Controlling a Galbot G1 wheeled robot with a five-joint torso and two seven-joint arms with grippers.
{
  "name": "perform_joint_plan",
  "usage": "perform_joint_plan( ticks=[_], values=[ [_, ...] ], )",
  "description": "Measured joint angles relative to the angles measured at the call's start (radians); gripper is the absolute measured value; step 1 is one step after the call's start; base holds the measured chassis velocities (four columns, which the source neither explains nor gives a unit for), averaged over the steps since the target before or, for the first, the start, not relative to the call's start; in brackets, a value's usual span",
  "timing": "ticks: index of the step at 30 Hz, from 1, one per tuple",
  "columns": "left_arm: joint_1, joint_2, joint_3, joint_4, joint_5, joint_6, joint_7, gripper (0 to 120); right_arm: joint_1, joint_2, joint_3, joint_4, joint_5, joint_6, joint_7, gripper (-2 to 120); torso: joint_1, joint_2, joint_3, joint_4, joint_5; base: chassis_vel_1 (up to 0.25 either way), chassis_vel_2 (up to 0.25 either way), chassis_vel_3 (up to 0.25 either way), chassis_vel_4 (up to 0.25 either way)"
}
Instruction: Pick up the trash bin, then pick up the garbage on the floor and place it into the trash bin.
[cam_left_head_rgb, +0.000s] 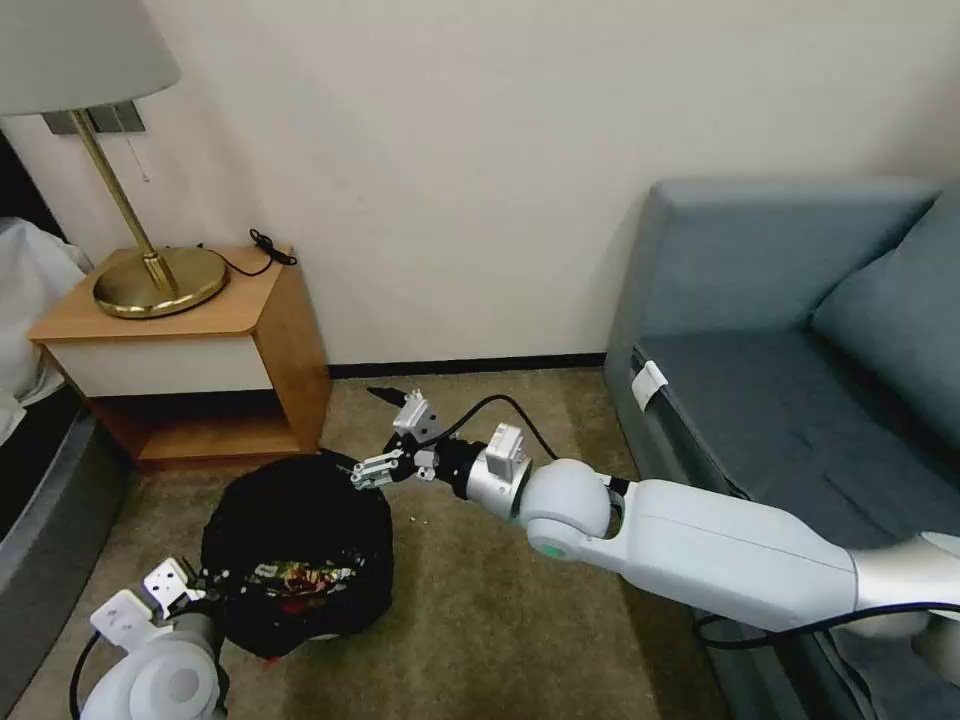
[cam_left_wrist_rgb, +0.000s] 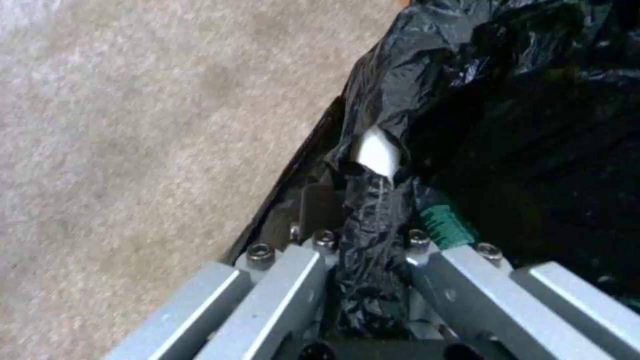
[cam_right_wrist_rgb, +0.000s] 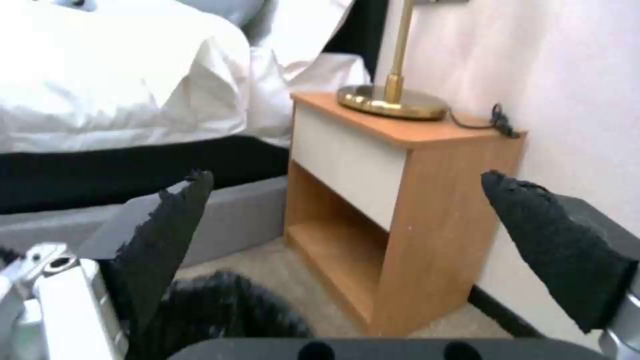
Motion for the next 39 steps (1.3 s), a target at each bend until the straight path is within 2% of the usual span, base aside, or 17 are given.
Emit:
perform_joint_plan(
  ticks=[7, 10, 14, 15, 17, 19, 20, 21, 25, 26, 29, 30, 31, 33, 34, 36, 39],
  values=[
    [0.004, 0.000, 0.004, 0.033, 0.003, 0.005, -0.002, 3, -0.100, -0.038, 0.073, 0.023, -0.036, 0.015, -0.009, 100, 0.000, 0.000, 0.000, 0.0000, 0.0009, 0.000, 0.000, 0.000, 0.000],
    [0.005, 0.000, 0.004, 0.036, 0.004, 0.000, 0.006, 11, -0.132, -0.052, 0.093, 0.032, -0.047, 0.015, -0.004, 100, 0.000, 0.000, 0.000, -0.0001, 0.0006, 0.000, 0.000, 0.000, 0.000],
    [0.004, 0.000, 0.005, 0.045, 0.018, -0.013, 0.034, 28, -0.190, -0.074, 0.146, 0.059, -0.051, 0.006, 0.020, 100, 0.000, 0.000, 0.000, 0.0001, 0.0004, 0.000, 0.000, 0.000, 0.000],
    [0.004, 0.000, 0.005, 0.045, 0.018, -0.013, 0.034, 28, -0.190, -0.074, 0.146, 0.059, -0.051, 0.006, 0.020, 100, 0.000, 0.000, 0.000, 0.0001, 0.0004, 0.000, 0.000, 0.000, 0.000],
    [0.007, 0.000, 0.007, 0.049, 0.049, -0.035, 0.069, 37, -0.211, -0.086, 0.175, 0.072, -0.051, 0.002, 0.027, 100, 0.000, 0.000, 0.000, 0.0000, -0.0001, 0.000, 0.000, 0.000, 0.000],
    [0.017, 0.000, 0.009, 0.055, 0.148, -0.104, 0.186, 47, -0.238, -0.098, 0.221, 0.083, -0.049, 0.003, 0.031, 100, 0.000, 0.000, 0.000, 0.0000, -0.0010, 0.000, 0.000, 0.000, 0.000],
    [0.017, 0.000, 0.009, 0.055, 0.148, -0.104, 0.186, 47, -0.238, -0.098, 0.221, 0.083, -0.049, 0.003, 0.031, 100, 0.000, 0.000, 0.000, 0.0000, -0.0010, 0.000, 0.000, 0.000, 0.000],
    [0.020, 0.000, 0.005, 0.059, 0.203, -0.156, 0.254, 52, -0.251, -0.103, 0.244, 0.087, -0.047, 0.007, 0.032, 100, 0.000, 0.000, 0.000, -0.0001, -0.0011, 0.000, 0.000, 0.000, 0.000],
    [0.043, 0.000, -0.037, 0.070, 0.414, -0.442, 0.641, 68, -0.342, -0.122, 0.393, 0.126, -0.016, 0.026, 0.030, 100, 0.000, 0.000, 0.000, -0.0001, -0.0003, 0.000, 0.000, 0.000, 0.000],
    [0.043, 0.000, -0.037, 0.070, 0.414, -0.442, 0.641, 68, -0.342, -0.122, 0.393, 0.126, -0.016, 0.026, 0.030, 100, 0.000, 0.000, 0.000, -0.0001, -0.0003, 0.000, 0.000, 0.000, 0.000],
    [0.068, 0.000, -0.066, 0.048, 0.491, -0.550, 0.853, 82, -0.428, -0.137, 0.528, 0.164, -0.028, 0.054, 0.007, 100, 0.000, 0.000, 0.000, 0.0000, 0.0000, 0.000, 0.000, 0.000, 0.000],
    [0.076, 0.000, -0.069, 0.035, 0.506, -0.568, 0.908, 88, -0.460, -0.141, 0.571, 0.182, -0.032, 0.058, 0.006, 100, 0.000, 0.000, 0.000, -0.0001, 0.0001, 0.000, 0.000, 0.000, 0.000],
    [0.076, 0.000, -0.069, 0.035, 0.506, -0.568, 0.908, 88, -0.460, -0.141, 0.571, 0.182, -0.032, 0.058, 0.006, 100, 0.000, 0.000, 0.000, -0.0001, 0.0001, 0.000, 0.000, 0.000, 0.000],
    [0.093, 0.000, -0.065, 0.014, 0.527, -0.582, 0.968, 96, -0.536, -0.148, 0.646, 0.219, -0.039, 0.061, 0.005, 100, 0.000, 0.000, 0.000, -0.0002, 0.0001, 0.000, 0.000, 0.000, 0.000],
    [0.099, 0.000, -0.060, 0.005, 0.528, -0.589, 0.977, 98, -0.568, -0.150, 0.673, 0.233, -0.046, 0.062, 0.005, 100, 0.000, 0.000, 0.000, -0.0001, 0.0001, 0.000, 0.000, 0.000, 0.000],
    [0.103, 0.000, -0.056, -0.008, 0.527, -0.594, 0.978, 99, -0.602, -0.152, 0.705, 0.248, -0.057, 0.063, 0.005, 100, 0.000, 0.000, 0.000, 0.0001, -0.0002, 0.000, 0.000, 0.000, 0.000],
    [0.119, 0.000, -0.045, -0.071, 0.531, -0.607, 0.970, 100, -0.729, -0.133, 0.848, 0.303, -0.116, 0.058, 0.025, 100, 0.000, 0.000, 0.000, -0.0002, 0.0002, 0.000, 0.000, 0.000, 0.000]
  ],
)
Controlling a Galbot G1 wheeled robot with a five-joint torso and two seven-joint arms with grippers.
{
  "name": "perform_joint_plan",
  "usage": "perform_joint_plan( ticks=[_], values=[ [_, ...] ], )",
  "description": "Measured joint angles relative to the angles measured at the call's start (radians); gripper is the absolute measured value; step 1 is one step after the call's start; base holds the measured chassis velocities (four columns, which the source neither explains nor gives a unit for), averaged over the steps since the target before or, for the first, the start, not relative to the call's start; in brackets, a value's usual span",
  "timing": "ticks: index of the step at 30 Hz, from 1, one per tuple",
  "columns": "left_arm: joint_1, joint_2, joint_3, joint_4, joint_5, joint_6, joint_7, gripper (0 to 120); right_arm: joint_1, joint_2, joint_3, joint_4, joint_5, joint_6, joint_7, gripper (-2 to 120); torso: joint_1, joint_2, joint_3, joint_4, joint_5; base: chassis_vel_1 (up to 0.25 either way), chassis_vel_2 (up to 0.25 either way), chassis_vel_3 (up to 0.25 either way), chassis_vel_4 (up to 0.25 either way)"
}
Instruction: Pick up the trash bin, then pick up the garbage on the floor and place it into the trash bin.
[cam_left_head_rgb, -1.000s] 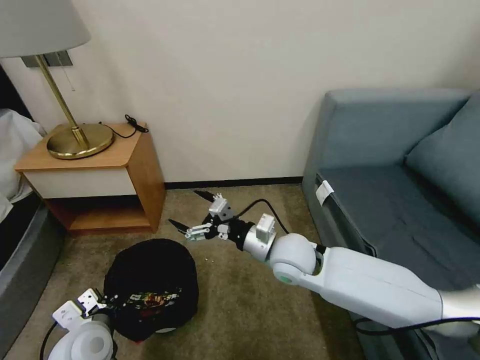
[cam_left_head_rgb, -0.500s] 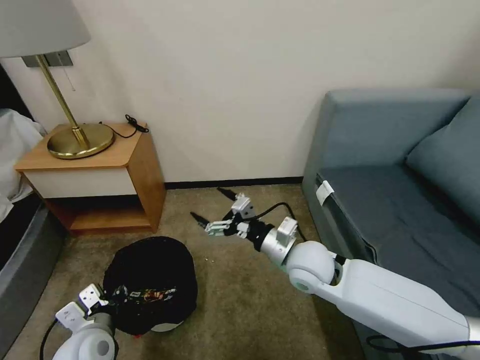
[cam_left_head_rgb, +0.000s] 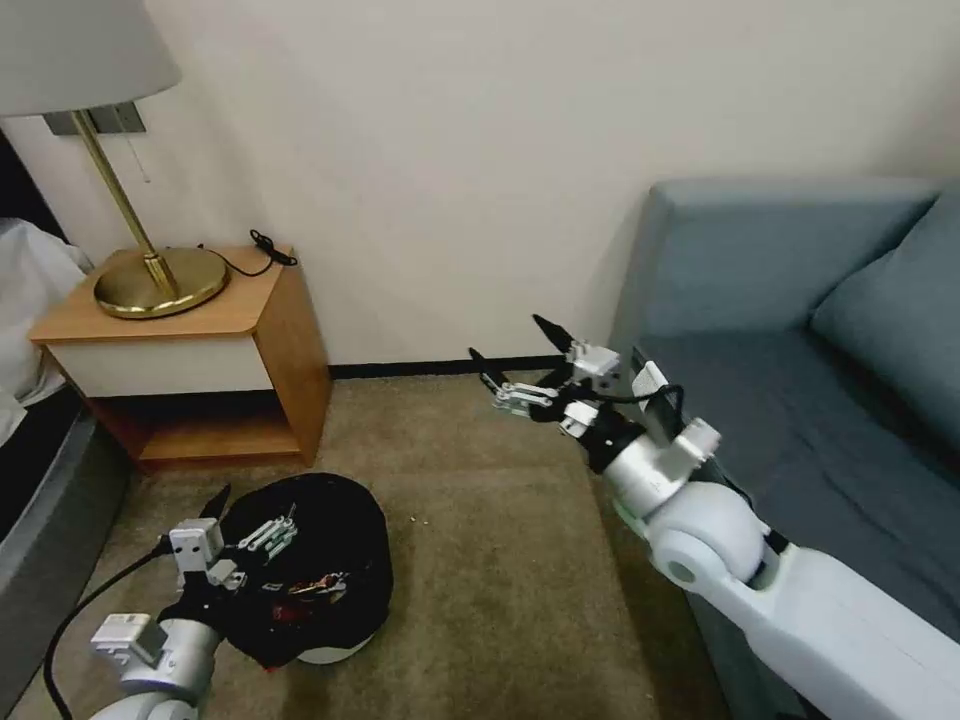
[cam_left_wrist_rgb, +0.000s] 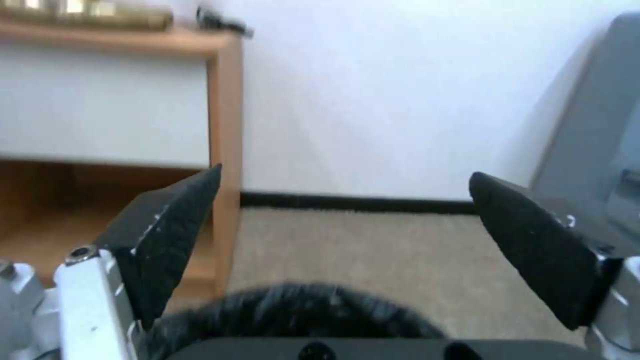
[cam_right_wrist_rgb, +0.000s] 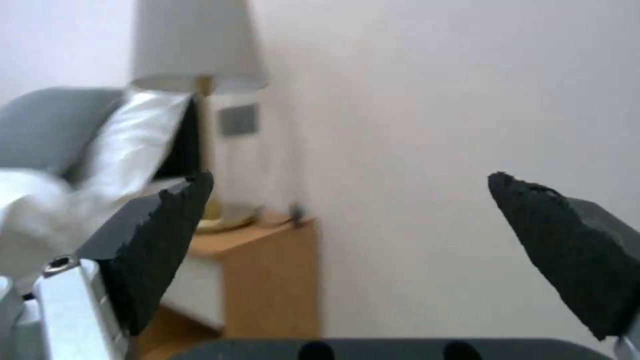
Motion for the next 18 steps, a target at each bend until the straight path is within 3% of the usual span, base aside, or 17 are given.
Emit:
perform_joint_plan(
  ticks=[5, 9, 11, 14, 18],
  values=[
    [0.026, 0.000, 0.007, -0.035, 0.025, -0.042, -0.021, 100, -0.149, 0.072, 0.169, 0.043, -0.157, -0.026, 0.047, 100, 0.000, 0.000, 0.000, 0.0003, -0.0001, 0.000, 0.000, 0.000, 0.000],
    [0.051, 0.007, 0.022, -0.072, 0.045, -0.061, -0.055, 100, -0.353, 0.240, 0.335, 0.137, -0.415, -0.167, 0.161, 100, 0.000, 0.000, 0.000, -0.0002, -0.0003, 0.000, 0.000, 0.000, 0.000],
    [0.052, 0.011, 0.024, -0.076, 0.047, -0.060, -0.063, 100, -0.370, 0.273, 0.342, 0.152, -0.433, -0.188, 0.175, 100, 0.000, 0.000, 0.000, -0.0003, -0.0003, 0.000, 0.000, 0.000, 0.000],
    [0.061, 0.051, 0.055, -0.093, 0.036, -0.019, -0.119, 100, -0.427, 0.421, 0.343, 0.198, -0.514, -0.243, 0.209, 100, 0.000, 0.000, 0.000, 0.0002, -0.0005, 0.000, 0.000, 0.000, 0.000],
    [0.067, 0.092, 0.070, -0.096, 0.030, 0.009, -0.165, 100, -0.460, 0.486, 0.332, 0.206, -0.570, -0.248, 0.211, 100, 0.000, 0.000, 0.000, 0.0001, -0.0006, 0.000, 0.000, 0.000, 0.000]
  ],
)
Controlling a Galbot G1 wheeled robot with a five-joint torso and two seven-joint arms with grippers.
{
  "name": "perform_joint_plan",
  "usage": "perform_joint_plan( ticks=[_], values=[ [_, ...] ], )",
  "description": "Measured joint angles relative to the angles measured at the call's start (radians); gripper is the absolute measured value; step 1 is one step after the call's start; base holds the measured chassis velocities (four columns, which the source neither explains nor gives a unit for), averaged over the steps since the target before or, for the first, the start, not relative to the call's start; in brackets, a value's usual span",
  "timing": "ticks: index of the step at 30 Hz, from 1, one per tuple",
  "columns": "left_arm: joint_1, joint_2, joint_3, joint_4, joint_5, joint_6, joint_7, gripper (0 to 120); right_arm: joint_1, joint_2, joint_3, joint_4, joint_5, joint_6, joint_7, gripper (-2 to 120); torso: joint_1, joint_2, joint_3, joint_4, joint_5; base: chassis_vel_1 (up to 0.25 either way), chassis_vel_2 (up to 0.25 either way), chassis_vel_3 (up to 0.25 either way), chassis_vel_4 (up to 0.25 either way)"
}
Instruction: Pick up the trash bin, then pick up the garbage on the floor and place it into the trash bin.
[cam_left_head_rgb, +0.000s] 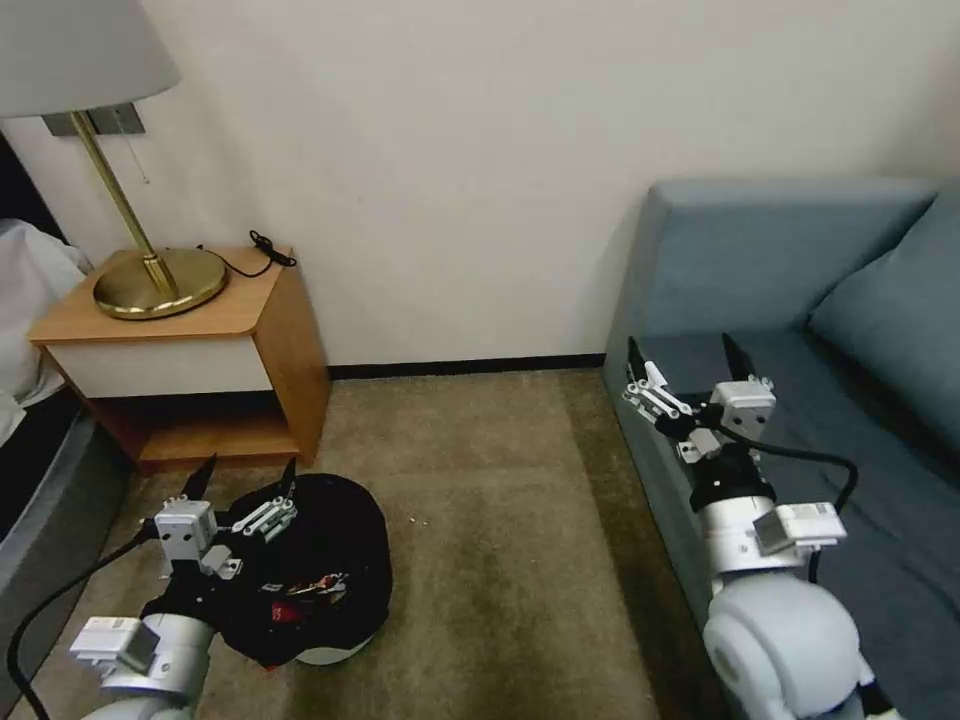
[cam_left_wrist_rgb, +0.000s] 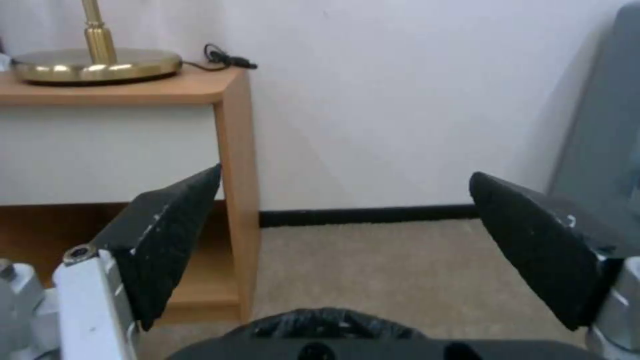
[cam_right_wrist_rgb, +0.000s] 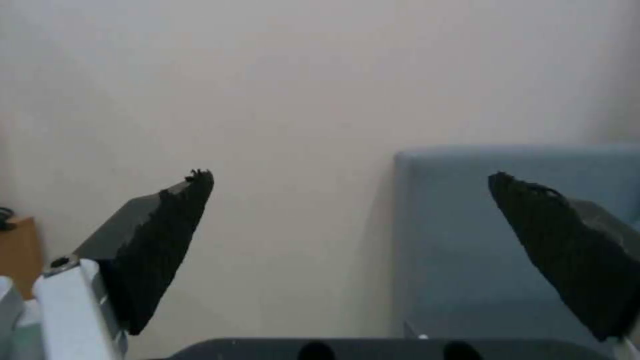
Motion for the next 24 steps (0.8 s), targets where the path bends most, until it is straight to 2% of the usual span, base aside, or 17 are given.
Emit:
perform_joint_plan(
  ticks=[5, 12, 24],
  values=[
    [0.019, 0.011, 0.011, -0.007, 0.000, 0.003, -0.061, 100, -0.023, 0.051, -0.014, -0.008, -0.015, 0.015, -0.005, 100, 0.000, 0.000, 0.000, 0.0002, 0.0001, 0.000, 0.000, 0.000, 0.000],
    [0.025, 0.009, 0.028, -0.002, 0.025, -0.022, -0.072, 100, -0.053, 0.072, -0.028, -0.022, -0.029, 0.040, -0.008, 100, 0.000, 0.000, 0.000, 0.0001, 0.0002, 0.000, 0.000, 0.000, 0.000],
    [0.025, 0.008, 0.031, 0.000, 0.027, -0.024, -0.072, 100, -0.054, 0.070, -0.031, -0.026, -0.029, 0.044, -0.007, 100, 0.000, 0.000, 0.000, 0.0002, 0.0002, 0.000, 0.000, 0.000, 0.000]
  ],
)
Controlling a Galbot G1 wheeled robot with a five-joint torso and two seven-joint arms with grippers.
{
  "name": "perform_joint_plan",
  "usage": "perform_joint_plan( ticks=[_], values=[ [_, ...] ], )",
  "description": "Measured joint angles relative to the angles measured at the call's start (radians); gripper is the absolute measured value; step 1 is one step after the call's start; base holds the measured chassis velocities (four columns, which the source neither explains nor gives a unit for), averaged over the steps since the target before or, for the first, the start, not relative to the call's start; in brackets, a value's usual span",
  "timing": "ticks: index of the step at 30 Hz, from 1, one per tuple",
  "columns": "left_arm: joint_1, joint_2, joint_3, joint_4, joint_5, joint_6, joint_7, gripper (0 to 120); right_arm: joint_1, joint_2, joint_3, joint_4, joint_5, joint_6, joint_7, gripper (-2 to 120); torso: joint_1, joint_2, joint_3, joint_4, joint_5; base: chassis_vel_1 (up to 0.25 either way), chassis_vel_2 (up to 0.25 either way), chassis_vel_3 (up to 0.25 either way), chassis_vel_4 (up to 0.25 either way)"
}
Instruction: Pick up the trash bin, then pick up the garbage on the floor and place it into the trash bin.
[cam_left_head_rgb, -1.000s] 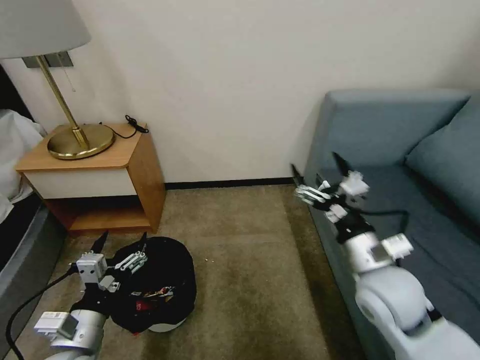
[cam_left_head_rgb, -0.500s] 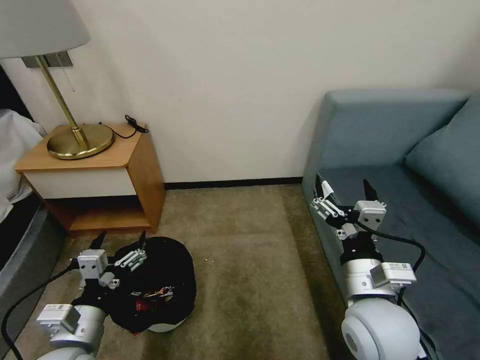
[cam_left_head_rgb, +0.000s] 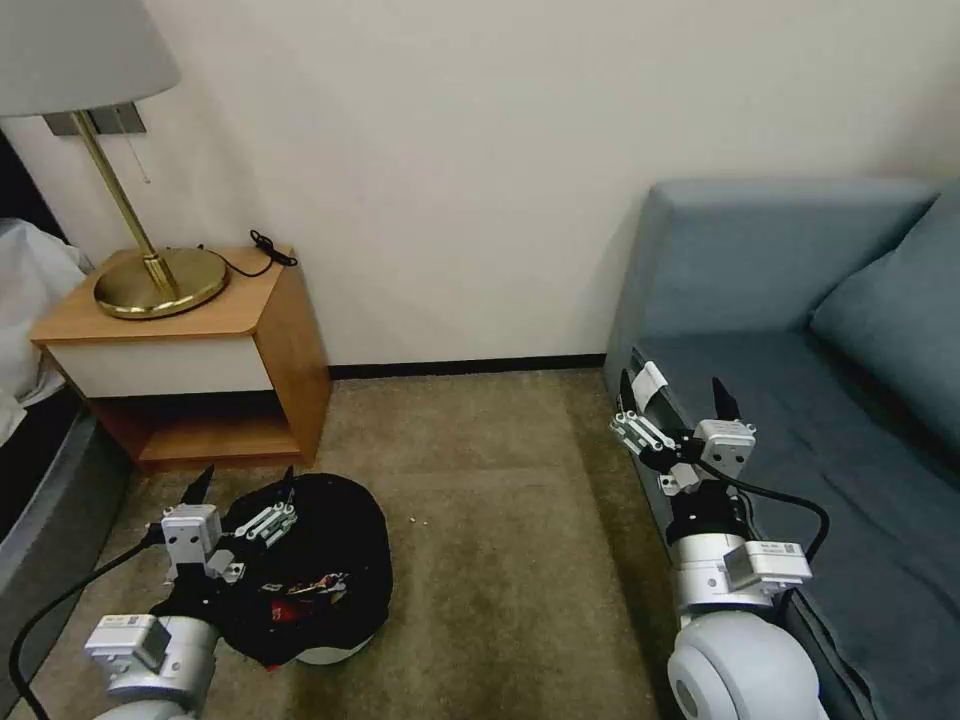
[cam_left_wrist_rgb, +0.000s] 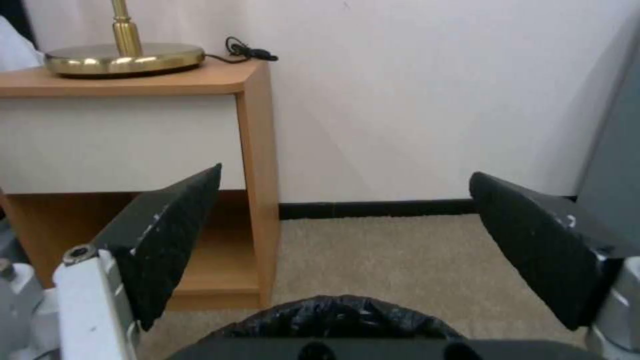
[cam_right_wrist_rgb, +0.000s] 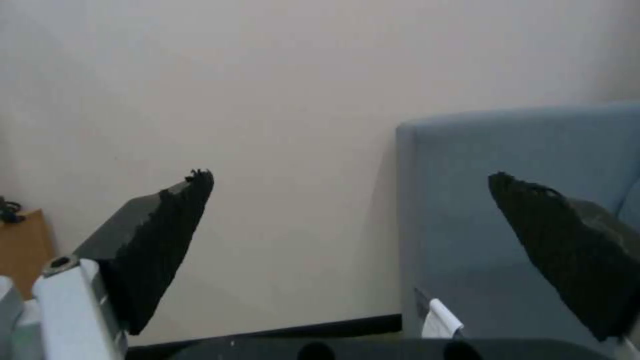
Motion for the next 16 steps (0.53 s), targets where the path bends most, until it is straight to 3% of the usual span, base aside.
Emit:
perform_joint_plan(
  ticks=[16],
  values=[
    [-0.001, -0.001, -0.001, 0.001, 0.000, -0.001, 0.000, 100, 0.003, -0.002, -0.001, -0.001, 0.003, 0.001, 0.000, 100, 0.000, 0.000, 0.000, 0.0000, 0.0000, 0.000, 0.000, 0.000, 0.000]
  ],
)
